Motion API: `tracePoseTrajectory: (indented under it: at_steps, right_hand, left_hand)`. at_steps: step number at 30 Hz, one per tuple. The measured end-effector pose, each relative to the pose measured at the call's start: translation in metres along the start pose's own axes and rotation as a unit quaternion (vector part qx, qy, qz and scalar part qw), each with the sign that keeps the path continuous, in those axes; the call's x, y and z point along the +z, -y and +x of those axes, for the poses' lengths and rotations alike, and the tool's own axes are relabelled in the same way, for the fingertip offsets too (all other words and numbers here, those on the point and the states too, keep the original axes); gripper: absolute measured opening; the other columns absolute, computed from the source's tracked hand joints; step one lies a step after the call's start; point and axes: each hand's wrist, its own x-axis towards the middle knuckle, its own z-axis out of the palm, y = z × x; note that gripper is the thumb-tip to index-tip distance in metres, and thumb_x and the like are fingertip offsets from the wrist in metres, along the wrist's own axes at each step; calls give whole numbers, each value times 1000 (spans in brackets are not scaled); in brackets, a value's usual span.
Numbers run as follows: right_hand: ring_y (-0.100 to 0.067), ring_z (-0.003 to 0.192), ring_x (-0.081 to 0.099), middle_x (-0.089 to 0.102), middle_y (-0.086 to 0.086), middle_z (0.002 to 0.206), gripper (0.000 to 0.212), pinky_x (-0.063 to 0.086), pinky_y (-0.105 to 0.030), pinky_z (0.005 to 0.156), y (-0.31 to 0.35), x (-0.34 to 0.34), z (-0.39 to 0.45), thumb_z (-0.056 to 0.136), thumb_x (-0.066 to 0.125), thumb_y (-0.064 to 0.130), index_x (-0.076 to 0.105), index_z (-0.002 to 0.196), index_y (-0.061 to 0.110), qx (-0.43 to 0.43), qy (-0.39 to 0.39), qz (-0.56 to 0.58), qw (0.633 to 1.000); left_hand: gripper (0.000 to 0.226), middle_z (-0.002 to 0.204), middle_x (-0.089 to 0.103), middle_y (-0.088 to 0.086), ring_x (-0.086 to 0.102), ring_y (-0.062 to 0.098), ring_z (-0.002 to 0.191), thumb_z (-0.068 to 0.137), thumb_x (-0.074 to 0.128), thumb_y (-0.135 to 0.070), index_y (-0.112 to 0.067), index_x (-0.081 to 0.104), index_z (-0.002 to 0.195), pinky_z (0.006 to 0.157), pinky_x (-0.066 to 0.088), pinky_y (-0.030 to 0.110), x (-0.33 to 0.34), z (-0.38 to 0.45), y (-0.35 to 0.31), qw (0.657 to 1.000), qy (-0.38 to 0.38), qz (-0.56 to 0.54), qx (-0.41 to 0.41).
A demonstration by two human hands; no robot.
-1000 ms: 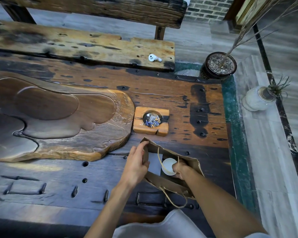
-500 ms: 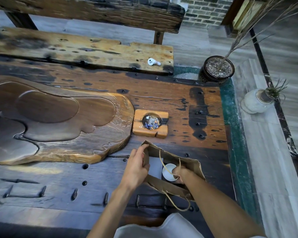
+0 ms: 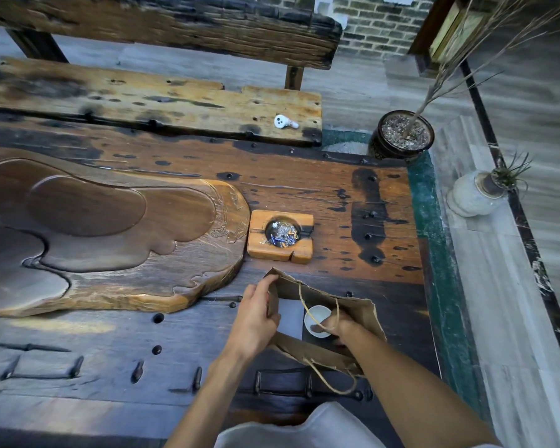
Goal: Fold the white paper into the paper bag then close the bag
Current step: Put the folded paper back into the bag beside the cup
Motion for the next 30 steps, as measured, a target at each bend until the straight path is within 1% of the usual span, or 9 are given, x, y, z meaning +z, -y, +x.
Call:
tracePoseTrajectory:
  at_steps: [3, 7, 10, 13, 15, 18, 23, 27, 30]
  right_hand:
    - [-24, 131, 52, 53, -7, 143, 78, 42, -29, 103, 5, -10, -21, 77, 78, 46, 47, 138, 9, -54, -38, -122, 990]
    - [-25, 130, 53, 53, -10, 144, 78, 43, -27, 100, 11, -21, -33, 82, 69, 53, 47, 140, 6, -87, -53, -175, 979]
    - [-26, 133, 49, 49, -10, 147, 79, 41, -30, 103, 16, -32, -47, 83, 64, 58, 46, 141, 7, -105, -48, -200, 973]
    - [-26, 128, 51, 52, -9, 142, 82, 41, -31, 94, 13, -42, -59, 77, 66, 64, 48, 136, 10, -128, -14, -207, 970]
    - [-25, 124, 54, 55, -9, 139, 93, 43, -31, 95, 9, -48, -71, 69, 65, 73, 51, 135, 10, -159, 13, -206, 966]
    - [-18, 122, 56, 58, -2, 138, 109, 44, -29, 101, -2, -58, -95, 53, 64, 85, 54, 135, 14, -212, 19, -169, 962]
    - [-12, 113, 63, 68, 0, 124, 90, 50, -34, 103, -16, -74, -142, 62, 68, 76, 64, 126, 13, -260, 5, -155, 953]
    - [-5, 84, 66, 75, 6, 90, 66, 49, -25, 76, -24, -95, -181, 68, 67, 74, 78, 97, 16, -292, -13, -135, 947]
    - [-8, 79, 69, 76, 5, 82, 64, 51, -24, 79, -32, -113, -197, 65, 68, 74, 80, 91, 17, -311, -9, -73, 948]
  left_hand:
    - [79, 115, 41, -4, 49, 19, 112, 78, 67, 3, -29, 36, 143, 91, 37, 19, 2, 1, -2, 1000, 23, -6, -5]
    - [83, 118, 42, -2, 53, 25, 115, 75, 69, 5, -29, 37, 143, 100, 44, 31, 3, 0, -4, 999, 32, -10, -8]
    - [81, 113, 41, -2, 53, 26, 111, 75, 71, 3, -29, 38, 142, 96, 43, 29, 4, -2, -6, 1000, 31, -5, 0]
    - [80, 112, 42, 0, 53, 26, 109, 76, 72, 0, -29, 38, 142, 94, 44, 30, 4, -5, -6, 999, 35, -5, 4]
    - [79, 111, 44, 2, 55, 27, 104, 75, 73, -1, -28, 39, 141, 92, 46, 33, 5, -5, -6, 999, 39, 0, 5]
    - [74, 101, 40, -2, 50, 16, 84, 75, 75, -4, -28, 44, 138, 85, 49, 30, 3, -8, -6, 999, 38, 0, 12]
    - [62, 94, 38, -7, 48, 5, 69, 74, 79, -6, -29, 54, 127, 81, 55, 34, -4, -17, -5, 998, 20, -36, 39]
    - [55, 98, 43, 5, 49, 6, 62, 73, 82, -9, -29, 60, 119, 67, 47, 11, -15, -21, -7, 997, 9, -33, 72]
    - [49, 96, 50, 7, 52, 9, 65, 74, 82, -15, -35, 60, 113, 65, 44, 8, -27, -23, -11, 997, 3, -36, 74]
